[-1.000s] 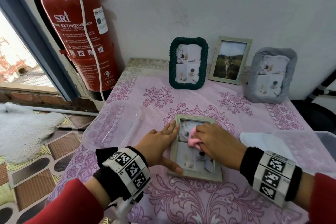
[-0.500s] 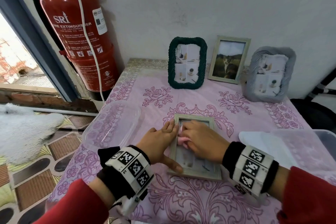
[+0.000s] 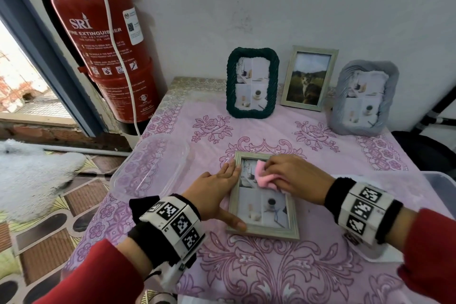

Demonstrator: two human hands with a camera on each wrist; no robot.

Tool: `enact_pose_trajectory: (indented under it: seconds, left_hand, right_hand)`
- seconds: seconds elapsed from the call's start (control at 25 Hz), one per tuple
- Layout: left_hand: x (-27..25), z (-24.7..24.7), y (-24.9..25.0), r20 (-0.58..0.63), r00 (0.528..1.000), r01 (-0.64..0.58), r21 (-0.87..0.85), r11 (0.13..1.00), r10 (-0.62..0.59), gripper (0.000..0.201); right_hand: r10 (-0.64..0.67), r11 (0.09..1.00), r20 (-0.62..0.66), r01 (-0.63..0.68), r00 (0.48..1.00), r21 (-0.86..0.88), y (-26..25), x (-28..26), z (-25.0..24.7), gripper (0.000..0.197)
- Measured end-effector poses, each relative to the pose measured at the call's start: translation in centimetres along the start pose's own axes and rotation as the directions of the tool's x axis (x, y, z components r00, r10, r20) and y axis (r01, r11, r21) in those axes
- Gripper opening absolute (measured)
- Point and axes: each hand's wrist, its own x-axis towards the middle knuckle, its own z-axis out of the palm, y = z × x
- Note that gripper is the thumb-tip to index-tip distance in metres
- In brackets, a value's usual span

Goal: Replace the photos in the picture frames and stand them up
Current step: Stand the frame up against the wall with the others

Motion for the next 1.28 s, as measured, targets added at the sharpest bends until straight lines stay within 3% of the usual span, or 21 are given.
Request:
enact_pose_trajectory:
  seconds: [0.12,0.24,0.52,0.68,0.8,0.92,1.28]
  left_hand:
    - [0.1,-0.1,0.1,0.011,1.0,0.002,0.026,1.0,-0.002,0.125]
    - [0.2,-0.2,0.2,0.022,1.0,0.013,0.04,0.999,-0.014,0.126]
    - [0.3,-0.7,0.8,0.056,0.997,0.039,0.128,0.991,-0.047,0.128]
    - [0.0,-0.7,0.7,0.059,0.997,0.043,0.108,0.993,-0.049,0.127]
    - [0.0,-0.6,0.6,0.058,0.997,0.038,0.115,0.993,-0.045,0.127]
    - [0.0,-0.6,0.6,0.059,0.997,0.035,0.11,0.993,-0.042,0.126]
    - [0.1,0.2,-0.1,0.012,1.0,0.005,0.035,0.999,-0.006,0.125]
  right_hand:
    - [0.052,0.995,-0.018,-0.05,0.998,0.082,0.0,2.0,0.2,0.015]
    - [0.022,0.992,-0.022,-0.019,1.0,0.123,-0.7,2.1,0.8,0.015]
    - [-0.148,0.981,0.023,0.144,0.989,0.132,-4.2,-1.8,1.2,0.016]
    - [-0.128,0.979,0.107,0.108,0.986,0.174,-4.0,-4.7,0.0,0.024]
    - [-0.094,0.995,0.217,0.1,0.972,-0.015,-3.2,-5.5,-1.0,0.033]
    - [-0.076,0.979,0.272,0.124,0.959,-0.163,-3.4,-4.3,-1.7,0.027]
    - [-0.015,0.987,0.17,0.042,0.985,-0.153,-2.3,-0.1,-2.0,0.017]
